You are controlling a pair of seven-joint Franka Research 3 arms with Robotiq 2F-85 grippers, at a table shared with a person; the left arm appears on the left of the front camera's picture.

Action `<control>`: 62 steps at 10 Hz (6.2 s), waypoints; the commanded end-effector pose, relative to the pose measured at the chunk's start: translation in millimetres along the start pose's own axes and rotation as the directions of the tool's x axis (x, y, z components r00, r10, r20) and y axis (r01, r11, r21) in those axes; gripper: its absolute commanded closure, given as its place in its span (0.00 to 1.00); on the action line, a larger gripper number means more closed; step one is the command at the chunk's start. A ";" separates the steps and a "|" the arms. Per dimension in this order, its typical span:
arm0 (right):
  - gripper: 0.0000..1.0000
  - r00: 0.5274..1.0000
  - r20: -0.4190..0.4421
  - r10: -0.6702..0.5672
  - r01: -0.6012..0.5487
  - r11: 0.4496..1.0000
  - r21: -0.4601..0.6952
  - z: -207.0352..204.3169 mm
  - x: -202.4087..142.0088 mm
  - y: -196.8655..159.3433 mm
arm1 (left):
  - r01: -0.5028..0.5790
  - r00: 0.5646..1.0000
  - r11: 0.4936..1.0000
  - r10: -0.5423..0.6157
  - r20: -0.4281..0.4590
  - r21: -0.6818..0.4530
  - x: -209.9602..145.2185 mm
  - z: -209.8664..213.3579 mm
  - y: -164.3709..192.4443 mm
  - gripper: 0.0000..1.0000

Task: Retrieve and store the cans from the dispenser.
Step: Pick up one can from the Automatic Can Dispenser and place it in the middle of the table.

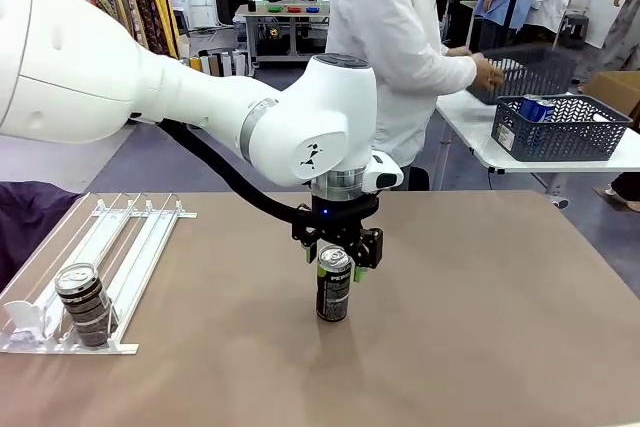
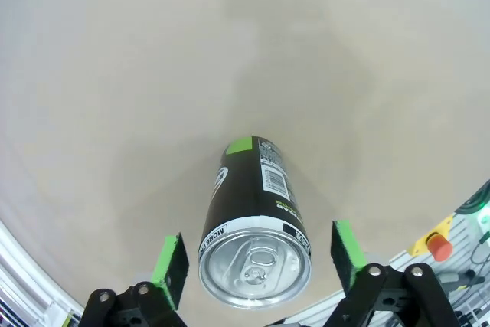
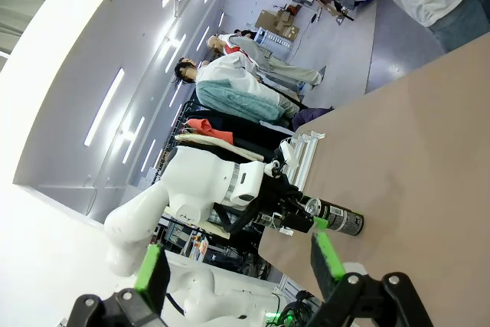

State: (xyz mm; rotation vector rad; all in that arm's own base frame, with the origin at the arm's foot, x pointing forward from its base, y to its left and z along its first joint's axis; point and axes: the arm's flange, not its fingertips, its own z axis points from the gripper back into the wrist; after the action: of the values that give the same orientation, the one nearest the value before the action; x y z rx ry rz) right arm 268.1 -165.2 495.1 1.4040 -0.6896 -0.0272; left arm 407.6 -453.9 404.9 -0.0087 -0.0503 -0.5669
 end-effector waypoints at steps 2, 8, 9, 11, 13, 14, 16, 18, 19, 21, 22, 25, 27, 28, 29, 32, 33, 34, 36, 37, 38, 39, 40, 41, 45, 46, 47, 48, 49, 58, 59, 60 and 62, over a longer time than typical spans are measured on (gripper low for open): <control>0.00 1.000 0.021 0.008 -0.008 1.000 0.020 -2.5 3.6 3.8 | 0.002 1.000 1.000 -0.002 -0.009 -0.016 -6.9 16.9 5.7 0.00; 0.00 1.000 0.021 0.008 -0.008 1.000 0.020 -2.5 3.6 3.8 | -0.115 0.987 0.885 0.154 0.051 -0.451 -123.7 199.8 157.0 0.00; 0.00 1.000 0.021 0.008 -0.008 1.000 0.020 -2.5 3.6 3.8 | -0.150 0.968 0.810 0.237 0.082 -0.567 -158.8 214.3 208.4 0.00; 0.00 1.000 0.021 0.008 -0.008 1.000 0.020 -2.5 3.6 3.8 | -0.199 0.890 0.655 0.432 0.145 -0.729 -228.4 218.1 285.3 0.00; 0.00 1.000 0.021 0.008 -0.008 1.000 0.020 -2.5 3.6 3.8 | -0.212 0.744 0.463 0.648 0.165 -0.861 -298.2 182.9 344.0 0.00; 0.00 1.000 0.021 0.008 -0.008 1.000 0.020 -2.5 3.6 3.8 | -0.266 0.643 0.386 0.753 0.135 -0.884 -327.2 161.1 365.8 0.00; 0.00 1.000 0.021 0.008 -0.008 1.000 0.020 -2.5 3.6 3.8 | -0.163 0.571 0.247 0.813 0.113 -0.955 -376.4 123.4 399.2 0.00; 0.00 1.000 0.021 0.008 -0.008 1.000 0.020 -2.5 3.6 3.8 | -0.139 0.609 0.202 0.789 0.077 -0.969 -382.1 109.9 408.2 0.00; 0.00 1.000 0.021 0.008 -0.008 1.000 0.020 -2.5 3.6 3.8 | -0.192 0.558 0.231 0.825 0.087 -0.954 -387.8 118.5 411.6 0.00; 0.00 1.000 0.021 0.008 -0.008 1.000 0.020 -2.5 3.6 3.8 | -0.192 0.558 0.231 0.825 0.087 -0.954 -387.8 118.5 411.6 0.00; 0.00 1.000 0.021 0.008 -0.008 1.000 0.020 -2.5 3.6 3.8 | -0.192 0.558 0.231 0.825 0.087 -0.954 -387.8 118.5 411.6 0.00; 0.00 1.000 0.021 0.008 -0.008 1.000 0.020 -2.5 3.6 3.8 | -0.192 0.558 0.231 0.825 0.087 -0.954 -387.8 118.5 411.6 0.00; 0.00 1.000 0.021 0.008 -0.008 1.000 0.020 -2.5 3.6 3.8 | -0.192 0.558 0.231 0.825 0.087 -0.954 -387.8 118.5 411.6 0.00; 0.00 1.000 0.021 0.008 -0.008 1.000 0.020 -2.5 3.6 3.8 | -0.192 0.558 0.231 0.825 0.087 -0.954 -387.8 118.5 411.6 0.00; 0.00 1.000 0.021 0.008 -0.008 1.000 0.020 -2.5 3.6 3.8 | -0.192 0.558 0.231 0.825 0.087 -0.954 -387.8 118.5 411.6 0.00; 0.00 1.000 0.021 0.008 -0.008 1.000 0.020 -2.5 3.6 3.8 | -0.380 0.668 0.470 0.735 0.116 -0.797 -373.2 120.1 400.7 0.00; 0.00 1.000 0.021 0.008 -0.008 1.000 0.020 -2.5 3.6 3.8 | -0.486 0.749 0.613 0.659 0.065 -0.623 -359.0 118.5 385.3 0.00; 0.00 1.000 0.021 0.008 -0.008 1.000 0.020 -2.5 3.6 3.8 | -0.496 0.824 0.732 0.566 0.012 -0.467 -345.7 109.9 369.6 0.00; 0.00 1.000 0.021 0.008 -0.008 1.000 0.020 -2.5 3.6 3.8 | -0.554 0.830 0.801 0.554 -0.066 -0.226 -316.0 92.8 346.0 0.00; 0.00 1.000 0.021 0.008 -0.008 1.000 0.020 -2.5 3.6 3.8 | -0.562 0.826 0.813 0.561 -0.053 -0.153 -303.6 90.2 338.3 0.00; 0.00 1.000 0.021 0.008 -0.008 1.000 0.020 -2.5 3.6 3.8 | -0.542 0.840 0.834 0.542 -0.035 -0.107 -296.0 90.9 330.5 0.00; 0.00 1.000 0.021 0.008 -0.008 1.000 0.020 -2.5 3.6 3.8 | -0.517 0.855 0.852 0.518 0.003 -0.081 -288.4 92.1 325.3 0.00; 0.00 1.000 0.021 0.008 -0.008 1.000 0.020 -2.5 3.6 3.8 | -0.565 0.820 0.802 0.572 -0.025 -0.192 -299.9 84.9 324.7 0.00; 0.00 1.000 0.021 0.008 -0.008 1.000 0.020 -2.5 3.6 3.8 | -0.565 0.820 0.802 0.572 -0.025 -0.192 -299.9 84.9 324.7 0.00; 0.00 1.000 0.021 0.008 -0.008 1.000 0.020 -2.5 3.6 3.8 | -0.549 0.833 0.817 0.553 -0.031 -0.179 -298.9 85.5 328.2 0.00; 0.00 1.000 0.021 0.008 -0.008 1.000 0.020 -2.5 3.6 3.8 | -0.547 0.831 0.818 0.556 0.000 -0.176 -292.2 84.7 323.7 0.00; 0.00 1.000 0.021 0.008 -0.008 1.000 0.020 -2.5 3.6 3.8 | -0.558 0.825 0.816 0.565 0.005 -0.148 -286.8 79.0 319.9 0.00; 0.00 1.000 0.021 0.008 -0.008 1.000 0.020 -2.5 3.6 3.8 | -0.564 0.821 0.814 0.570 0.007 -0.139 -282.3 71.1 317.3 0.00; 0.00 1.000 0.021 0.008 -0.008 1.000 0.020 -2.5 3.6 3.8 | -0.572 0.816 0.809 0.577 -0.002 -0.134 -280.0 61.9 315.2 0.00; 0.00 1.000 0.021 0.008 -0.008 1.000 0.020 -2.5 3.6 3.8 | -0.632 0.774 0.774 0.631 -0.054 -0.017 -256.7 9.0 314.1 0.00; 0.00 1.000 0.021 0.008 -0.008 1.000 0.020 -2.5 3.6 3.8 | -0.630 0.776 0.777 0.628 -0.058 -0.017 -256.2 8.7 313.2 0.00; 0.00 1.000 0.021 0.008 -0.008 1.000 0.020 -2.5 3.6 3.8 | -0.628 0.778 0.778 0.626 -0.058 -0.013 -255.5 8.0 313.3 0.00; 0.00 1.000 0.021 0.008 -0.008 1.000 0.020 -2.5 3.6 3.8 | -0.627 0.778 0.779 0.624 -0.066 -0.016 -257.0 7.9 312.1 0.00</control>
State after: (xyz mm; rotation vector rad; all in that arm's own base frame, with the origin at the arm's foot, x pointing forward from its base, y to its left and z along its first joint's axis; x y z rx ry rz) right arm 268.0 -165.4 495.0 1.4037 -0.6897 -0.0278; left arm 366.5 -50.3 406.6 -0.0713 0.0210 0.0938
